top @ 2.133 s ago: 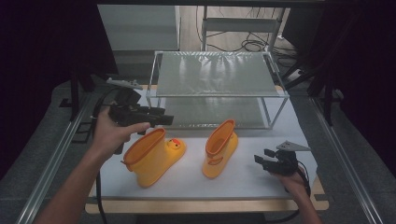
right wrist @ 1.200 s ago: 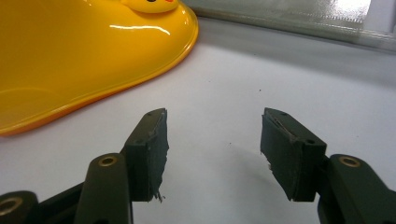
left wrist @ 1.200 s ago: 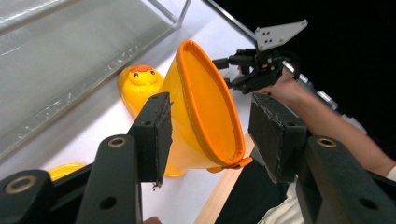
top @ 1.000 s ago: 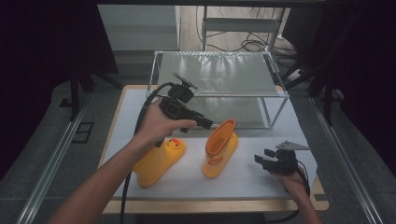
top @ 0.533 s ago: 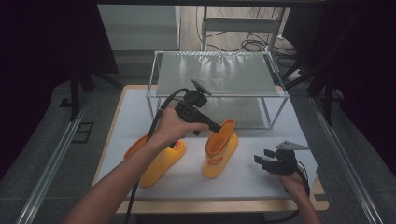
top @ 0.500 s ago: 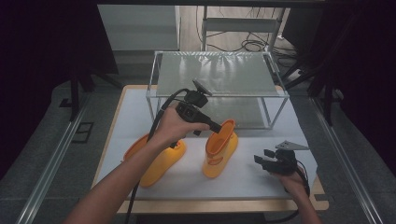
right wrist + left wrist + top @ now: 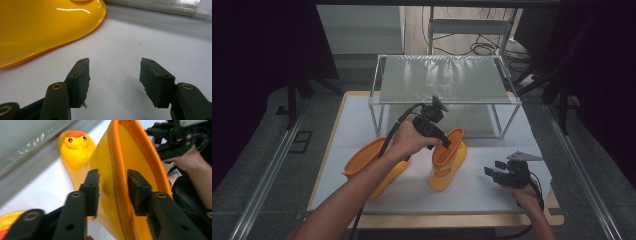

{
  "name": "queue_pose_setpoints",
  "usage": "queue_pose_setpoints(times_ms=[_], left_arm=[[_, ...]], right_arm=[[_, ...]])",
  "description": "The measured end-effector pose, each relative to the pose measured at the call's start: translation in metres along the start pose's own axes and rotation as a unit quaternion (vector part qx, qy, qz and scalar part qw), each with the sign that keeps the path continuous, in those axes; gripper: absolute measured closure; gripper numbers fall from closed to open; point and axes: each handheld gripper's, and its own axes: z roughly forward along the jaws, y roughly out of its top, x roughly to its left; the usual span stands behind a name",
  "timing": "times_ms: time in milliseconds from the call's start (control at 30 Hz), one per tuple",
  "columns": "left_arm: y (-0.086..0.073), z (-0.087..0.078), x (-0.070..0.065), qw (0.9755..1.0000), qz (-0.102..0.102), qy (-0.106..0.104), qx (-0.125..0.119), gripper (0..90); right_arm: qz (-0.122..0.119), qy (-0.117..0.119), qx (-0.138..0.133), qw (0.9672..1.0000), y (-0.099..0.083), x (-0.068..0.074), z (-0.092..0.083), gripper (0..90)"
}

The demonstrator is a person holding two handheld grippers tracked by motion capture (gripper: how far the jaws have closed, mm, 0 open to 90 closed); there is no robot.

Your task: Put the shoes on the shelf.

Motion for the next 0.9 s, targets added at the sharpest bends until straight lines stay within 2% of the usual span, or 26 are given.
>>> queue_pose_setpoints(times_ms=[133,200,300,467,533,567,600,633,667,700,767,833,900], left_arm=[[0.0,0.006,-0.003,0.9999,0.004,0.011,0.0,81.7],[0.0,0.006,-0.005,0.9998,0.006,0.021,-0.001,85.0],[0.0,0.006,-0.007,0.9997,0.007,0.025,-0.002,86.2],[0.002,-0.001,-0.01,0.9997,0.011,0.021,-0.012,86.4],[0.0,-0.011,-0.013,0.9996,0.018,0.018,-0.015,86.5],[0.0,-0.011,-0.013,0.9996,0.018,0.018,-0.015,86.5],[-0.004,-0.02,-0.015,0.9994,0.023,0.013,-0.023,86.5],[-0.004,-0.02,-0.015,0.9994,0.023,0.013,-0.023,86.5],[-0.01,-0.03,-0.018,0.9991,0.03,0.014,-0.028,86.5],[-0.01,-0.03,-0.018,0.9991,0.03,0.014,-0.028,86.5],[-0.022,-0.044,-0.02,0.9985,0.037,0.015,-0.036,86.5],[-0.027,-0.049,-0.02,0.9985,0.037,0.015,-0.038,86.5],[-0.041,-0.059,-0.017,0.9981,0.042,0.015,-0.041,86.4]], right_arm=[[0.002,-0.001,0.001,1.0,0.0,-0.001,0.0,41.3],[0.001,0.0,0.001,1.0,0.0,-0.001,0.0,41.3],[0.001,-0.003,0.002,1.0,0.0,-0.001,0.0,41.3],[0.003,-0.005,0.001,1.0,0.0,-0.002,0.0,41.4],[0.006,-0.004,-0.001,1.0,0.0,-0.002,-0.001,41.4],[0.006,-0.004,-0.001,1.0,0.0,-0.002,-0.001,41.4],[0.006,-0.004,-0.001,1.0,0.0,-0.002,-0.002,41.5],[0.006,-0.004,-0.001,1.0,0.0,-0.002,-0.002,41.5],[0.007,-0.004,-0.001,1.0,0.0,-0.002,-0.002,41.4],[0.007,-0.004,-0.001,1.0,0.0,-0.002,-0.002,41.4],[0.009,-0.004,-0.003,1.0,0.0,-0.002,-0.002,41.5],[0.008,-0.004,-0.003,1.0,0.0,-0.002,-0.002,41.4],[0.006,-0.004,-0.003,1.0,0.0,-0.001,-0.002,41.5]])
